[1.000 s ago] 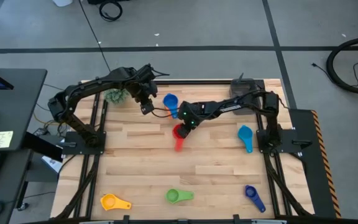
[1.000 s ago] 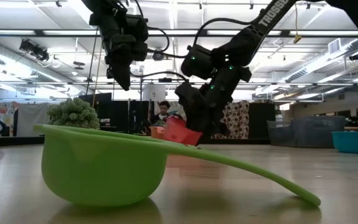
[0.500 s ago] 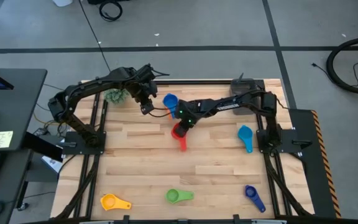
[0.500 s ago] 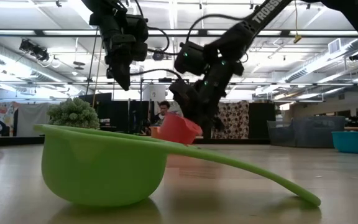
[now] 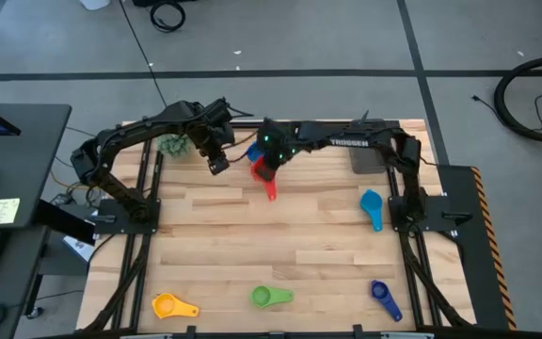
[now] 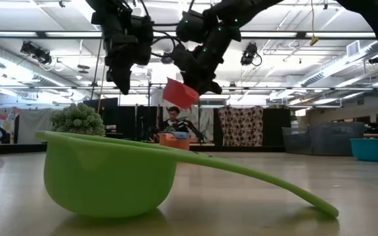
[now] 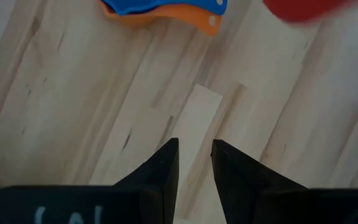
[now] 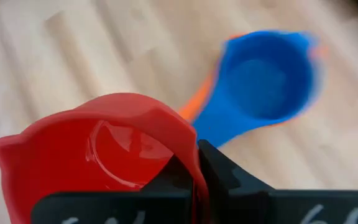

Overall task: Nest measuring cups in basket
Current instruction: Stack the red measuring cup on top of the blue measuring cup

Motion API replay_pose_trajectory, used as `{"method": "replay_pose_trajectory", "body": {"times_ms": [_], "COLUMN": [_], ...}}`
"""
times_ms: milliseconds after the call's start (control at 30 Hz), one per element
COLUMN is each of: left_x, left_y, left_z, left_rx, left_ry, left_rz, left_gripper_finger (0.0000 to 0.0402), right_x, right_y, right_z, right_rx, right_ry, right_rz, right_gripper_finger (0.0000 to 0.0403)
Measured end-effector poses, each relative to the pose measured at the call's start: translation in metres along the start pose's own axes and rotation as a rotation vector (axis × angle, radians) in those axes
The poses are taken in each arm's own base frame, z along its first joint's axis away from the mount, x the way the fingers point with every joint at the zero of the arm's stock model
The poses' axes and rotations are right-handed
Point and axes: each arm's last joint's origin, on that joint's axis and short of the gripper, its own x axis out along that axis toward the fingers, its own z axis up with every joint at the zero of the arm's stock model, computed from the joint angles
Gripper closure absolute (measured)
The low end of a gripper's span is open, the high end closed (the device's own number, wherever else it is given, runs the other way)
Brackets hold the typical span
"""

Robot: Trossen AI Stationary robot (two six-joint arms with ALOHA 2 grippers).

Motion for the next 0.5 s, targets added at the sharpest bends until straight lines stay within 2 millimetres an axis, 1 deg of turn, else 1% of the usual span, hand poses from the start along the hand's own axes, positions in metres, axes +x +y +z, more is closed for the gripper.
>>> {"method": "replay_pose_trajectory", "body": {"times_ms": [133, 267, 367, 500], "left_x": [-0.014, -0.028, -0.037, -0.042], "left_y": [-0.001, -0.002, -0.002, 0.000], "left_z": [-0.006, -0.011, -0.015, -0.017], "left_rx": [0.003, 0.005, 0.005, -0.012], "left_ry": [-0.039, -0.085, -0.112, -0.124], "left_rz": [0.013, 0.032, 0.073, 0.123], "left_gripper_finger": [0.0301, 0.0301, 0.0301, 0.0301], "right_x": [-0.003, -0.006, -0.007, -0.008], "right_y": [-0.026, -0.044, -0.051, -0.054], "right_z": [0.008, 0.013, 0.018, 0.024], "right_rx": [0.018, 0.034, 0.036, 0.035], "right_ry": [-0.014, -0.032, -0.064, -0.122], "right_rz": [-0.027, -0.034, 0.012, 0.024], "right_gripper_finger": [0.0390, 0.0390, 0.0390, 0.0390]}}
